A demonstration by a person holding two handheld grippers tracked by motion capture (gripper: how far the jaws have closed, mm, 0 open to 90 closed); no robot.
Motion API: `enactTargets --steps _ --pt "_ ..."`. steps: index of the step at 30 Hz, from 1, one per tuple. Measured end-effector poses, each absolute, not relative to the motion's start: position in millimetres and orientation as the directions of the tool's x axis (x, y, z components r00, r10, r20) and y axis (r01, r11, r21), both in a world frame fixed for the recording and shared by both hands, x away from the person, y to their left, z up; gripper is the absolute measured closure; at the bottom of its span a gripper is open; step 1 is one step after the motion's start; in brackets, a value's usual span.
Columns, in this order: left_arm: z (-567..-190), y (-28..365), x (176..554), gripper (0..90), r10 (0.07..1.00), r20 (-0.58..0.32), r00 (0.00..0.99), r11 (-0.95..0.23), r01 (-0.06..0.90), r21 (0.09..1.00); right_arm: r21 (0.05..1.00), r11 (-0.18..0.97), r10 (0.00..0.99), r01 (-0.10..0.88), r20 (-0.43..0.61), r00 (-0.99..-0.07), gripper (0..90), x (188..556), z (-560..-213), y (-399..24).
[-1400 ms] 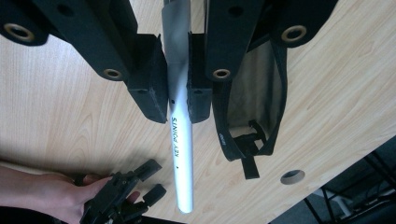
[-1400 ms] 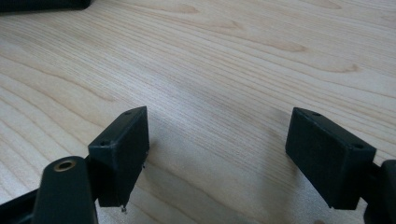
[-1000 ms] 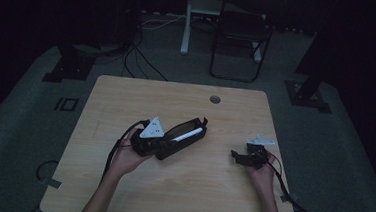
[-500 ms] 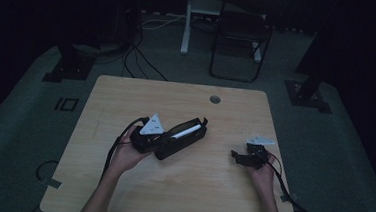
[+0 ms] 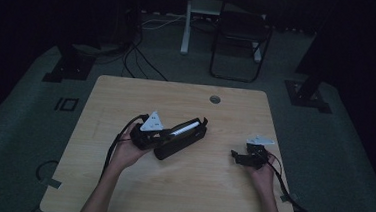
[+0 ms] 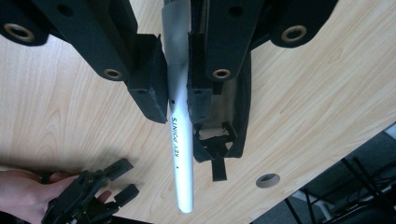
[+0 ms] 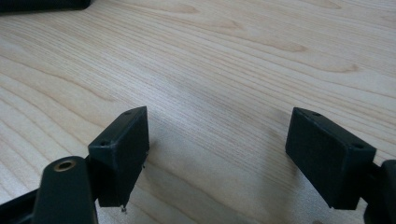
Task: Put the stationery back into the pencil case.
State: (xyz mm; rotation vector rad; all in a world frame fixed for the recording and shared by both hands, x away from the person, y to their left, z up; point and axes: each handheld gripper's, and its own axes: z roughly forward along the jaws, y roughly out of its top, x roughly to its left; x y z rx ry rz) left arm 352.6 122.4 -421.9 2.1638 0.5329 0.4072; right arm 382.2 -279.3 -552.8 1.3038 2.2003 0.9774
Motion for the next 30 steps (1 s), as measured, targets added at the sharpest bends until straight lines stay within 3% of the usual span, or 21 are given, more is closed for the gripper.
enactTargets --steps 30 --pt "-429.3 126.3 365.5 78.9 0.528 0.089 0.844 -0.542 0.255 0.800 0.737 0.320 0.875 0.595 0.011 -0.484 21.3 382.2 -552.8 -279.3"
